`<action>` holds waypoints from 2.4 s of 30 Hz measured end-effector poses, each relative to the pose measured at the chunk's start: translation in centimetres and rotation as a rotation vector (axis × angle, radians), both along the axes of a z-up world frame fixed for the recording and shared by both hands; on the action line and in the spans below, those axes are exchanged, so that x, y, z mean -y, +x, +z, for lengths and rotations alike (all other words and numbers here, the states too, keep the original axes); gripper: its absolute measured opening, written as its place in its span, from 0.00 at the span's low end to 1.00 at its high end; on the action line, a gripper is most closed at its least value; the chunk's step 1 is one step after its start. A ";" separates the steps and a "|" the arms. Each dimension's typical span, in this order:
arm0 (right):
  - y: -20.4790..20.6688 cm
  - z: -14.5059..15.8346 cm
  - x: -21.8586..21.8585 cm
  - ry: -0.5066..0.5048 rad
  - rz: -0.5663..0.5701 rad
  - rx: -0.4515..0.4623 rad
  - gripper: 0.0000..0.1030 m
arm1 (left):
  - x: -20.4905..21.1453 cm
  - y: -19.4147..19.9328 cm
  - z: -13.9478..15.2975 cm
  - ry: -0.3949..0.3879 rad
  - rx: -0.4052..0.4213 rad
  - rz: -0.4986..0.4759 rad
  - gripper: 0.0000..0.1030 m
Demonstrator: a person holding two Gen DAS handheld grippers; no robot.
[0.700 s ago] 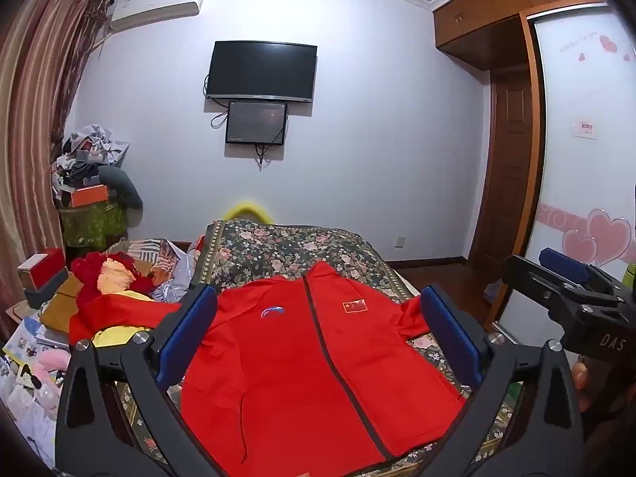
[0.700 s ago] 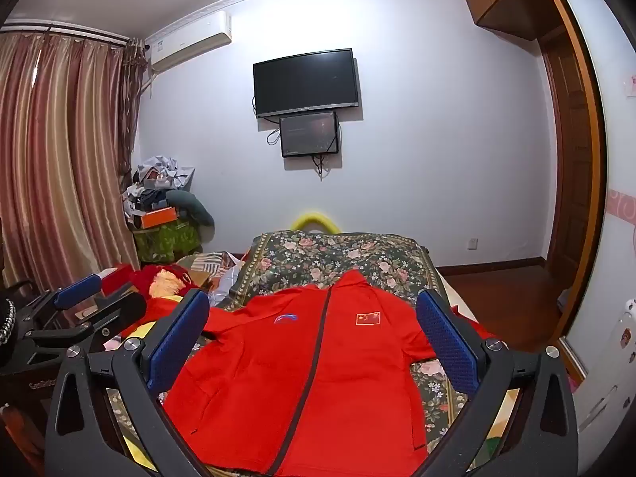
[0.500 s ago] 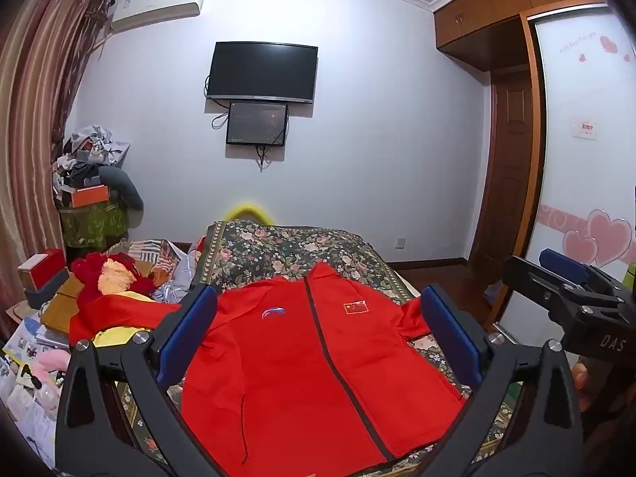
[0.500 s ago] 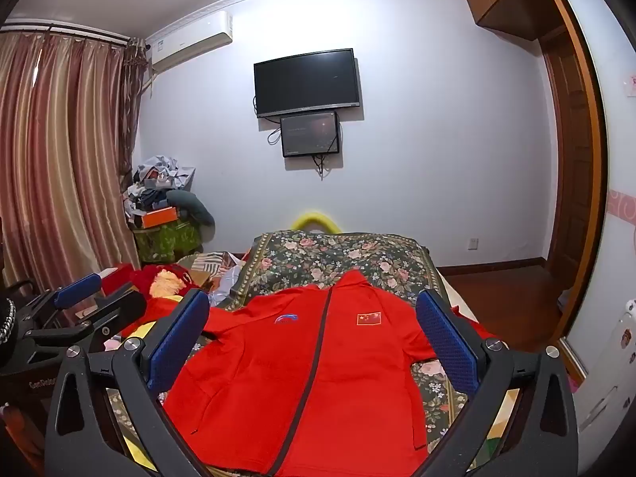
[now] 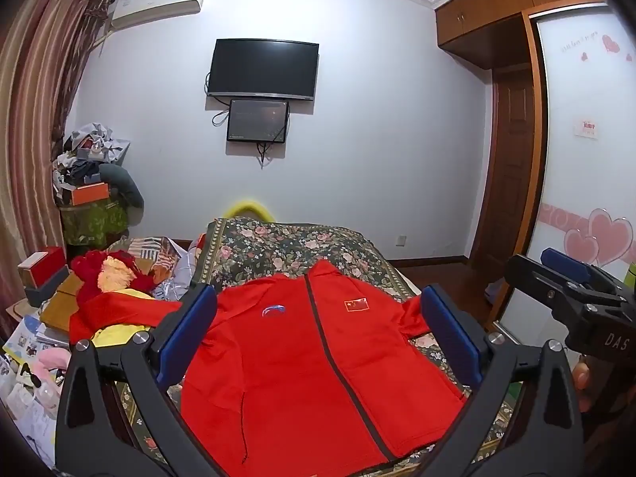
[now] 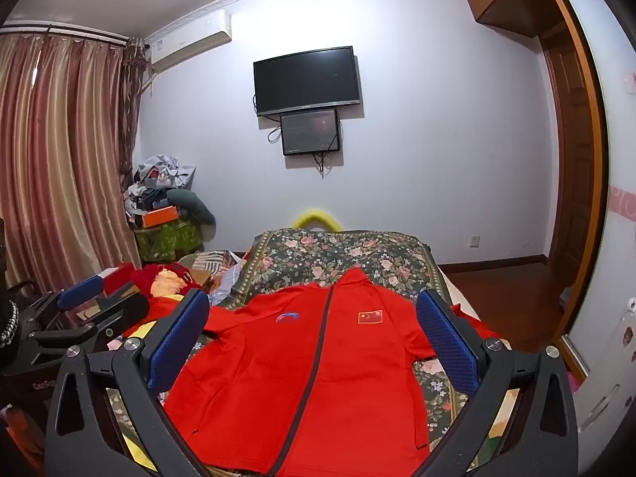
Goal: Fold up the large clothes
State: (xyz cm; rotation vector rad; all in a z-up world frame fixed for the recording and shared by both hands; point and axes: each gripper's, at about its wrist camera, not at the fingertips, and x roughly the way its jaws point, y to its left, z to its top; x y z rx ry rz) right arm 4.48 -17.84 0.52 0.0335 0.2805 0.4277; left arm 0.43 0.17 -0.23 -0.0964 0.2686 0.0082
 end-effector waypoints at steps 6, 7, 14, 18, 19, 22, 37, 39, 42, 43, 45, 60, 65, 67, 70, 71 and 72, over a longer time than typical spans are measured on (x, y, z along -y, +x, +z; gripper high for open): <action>0.3 -0.1 0.1 0.002 0.000 -0.008 1.00 | -0.1 0.2 0.0 -0.002 -0.006 -0.003 1.00; 0.4 -0.1 0.0 0.003 0.001 -0.010 1.00 | -0.1 0.2 -0.1 -0.001 -0.007 -0.004 1.00; 0.4 0.0 -0.1 0.003 0.003 -0.011 1.00 | 0.0 0.3 -0.2 -0.001 -0.006 -0.002 1.00; 0.4 0.0 -0.1 0.003 0.002 -0.013 1.00 | 0.0 0.3 -0.3 0.001 -0.008 -0.002 1.00; 0.4 0.0 -0.1 0.003 0.002 -0.012 1.00 | 0.0 0.3 -0.3 0.000 -0.008 -0.002 1.00; 0.4 0.0 -0.1 0.003 0.003 -0.012 1.00 | -0.1 0.2 -0.4 -0.001 -0.007 -0.003 1.00; 0.3 -0.3 -0.6 -0.005 0.006 -0.013 1.00 | -0.1 0.2 -0.3 -0.005 -0.008 0.000 1.00; 0.3 -0.3 -0.6 -0.006 0.005 -0.013 1.00 | -0.1 0.2 -0.3 -0.005 -0.008 0.000 1.00; 0.3 -0.3 -0.5 -0.005 0.007 -0.013 1.00 | -0.2 0.2 -0.3 -0.007 -0.010 0.001 1.00; 0.3 -0.3 -0.6 -0.005 0.007 -0.012 1.00 | -0.2 0.3 -0.3 -0.008 -0.011 0.001 1.00; 0.2 -0.4 -0.6 -0.006 0.006 -0.014 1.00 | -0.3 0.2 -0.1 -0.009 -0.011 0.002 1.00; 1.1 -0.7 -0.8 -0.016 0.007 -0.043 1.00 | -0.8 0.7 -0.3 -0.013 -0.025 0.002 1.00; 2.1 -1.1 -1.1 -0.025 0.000 -0.067 1.00 | -1.2 1.6 -0.9 -0.014 -0.037 0.003 1.00; 2.5 -1.4 -1.4 -0.031 -0.002 -0.075 1.00 | -1.5 2.2 -1.2 -0.015 -0.047 0.008 1.00; 3.7 -1.8 -2.2 -0.055 0.001 -0.082 1.00 | -2.4 3.3 -1.8 -0.015 -0.064 0.009 1.00; 3.9 -1.9 -2.4 -0.059 0.002 -0.082 1.00 | -2.7 3.8 -2.0 -0.014 -0.070 0.015 1.00; 4.5 -2.0 -2.7 -0.064 0.006 -0.081 1.00 | -3.0 4.3 -2.1 -0.016 -0.075 0.025 1.00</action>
